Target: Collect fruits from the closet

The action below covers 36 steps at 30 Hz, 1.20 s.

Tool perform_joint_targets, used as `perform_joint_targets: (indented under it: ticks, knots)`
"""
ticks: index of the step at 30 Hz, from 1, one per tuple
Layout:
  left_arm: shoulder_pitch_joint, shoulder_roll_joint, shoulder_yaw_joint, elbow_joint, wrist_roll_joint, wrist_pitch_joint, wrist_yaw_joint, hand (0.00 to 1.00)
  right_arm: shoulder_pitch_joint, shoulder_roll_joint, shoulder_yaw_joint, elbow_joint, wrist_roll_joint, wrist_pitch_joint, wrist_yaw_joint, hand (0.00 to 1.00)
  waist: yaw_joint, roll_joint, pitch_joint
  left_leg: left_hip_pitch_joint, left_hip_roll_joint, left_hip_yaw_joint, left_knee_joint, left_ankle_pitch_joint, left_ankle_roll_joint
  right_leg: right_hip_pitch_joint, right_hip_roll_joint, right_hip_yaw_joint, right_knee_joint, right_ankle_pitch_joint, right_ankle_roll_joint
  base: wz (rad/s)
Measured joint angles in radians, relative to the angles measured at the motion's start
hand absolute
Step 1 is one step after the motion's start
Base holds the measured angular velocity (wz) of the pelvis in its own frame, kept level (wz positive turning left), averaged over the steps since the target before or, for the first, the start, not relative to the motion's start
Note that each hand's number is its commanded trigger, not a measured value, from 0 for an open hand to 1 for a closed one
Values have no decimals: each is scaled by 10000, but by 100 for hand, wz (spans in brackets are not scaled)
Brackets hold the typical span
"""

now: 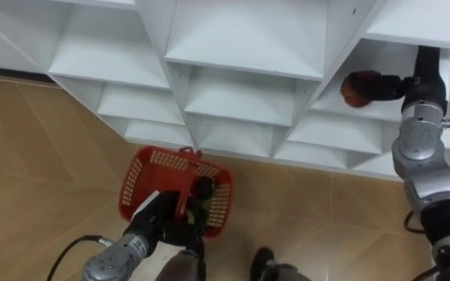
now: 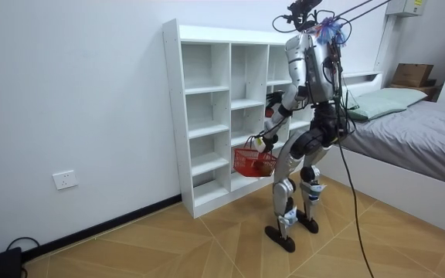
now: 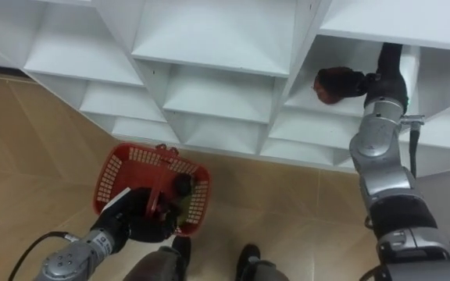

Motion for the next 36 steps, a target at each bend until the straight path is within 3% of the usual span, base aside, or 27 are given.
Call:
perform_joint_targets:
  ticks: [6,14,24,36]
  knots:
    - [3,63,-214,-2,-6,43,167,100,-94,1,60,4,-22,98,-33,0,-28,-10,3,11,-18,-23,-222,130,8,31,-8,-66,-175,63,22,3]
    - [-1,68,-478,3,3,110,381,100,-103,0,406,76,272,166,-22,0,-38,-124,69,-16,-17,-54,-389,187,-5,38,4,-148,-355,98,15,0]
    - [-83,67,-537,-1,17,206,598,100,-107,2,578,543,424,190,8,0,-5,-123,69,-174,0,-111,-405,198,11,63,0,-370,-512,98,26,6]
    - [-349,55,-852,2,22,238,811,100,-107,2,816,621,418,513,334,0,-73,-121,67,-116,-3,-64,-634,264,23,77,12,-339,-669,139,52,0]
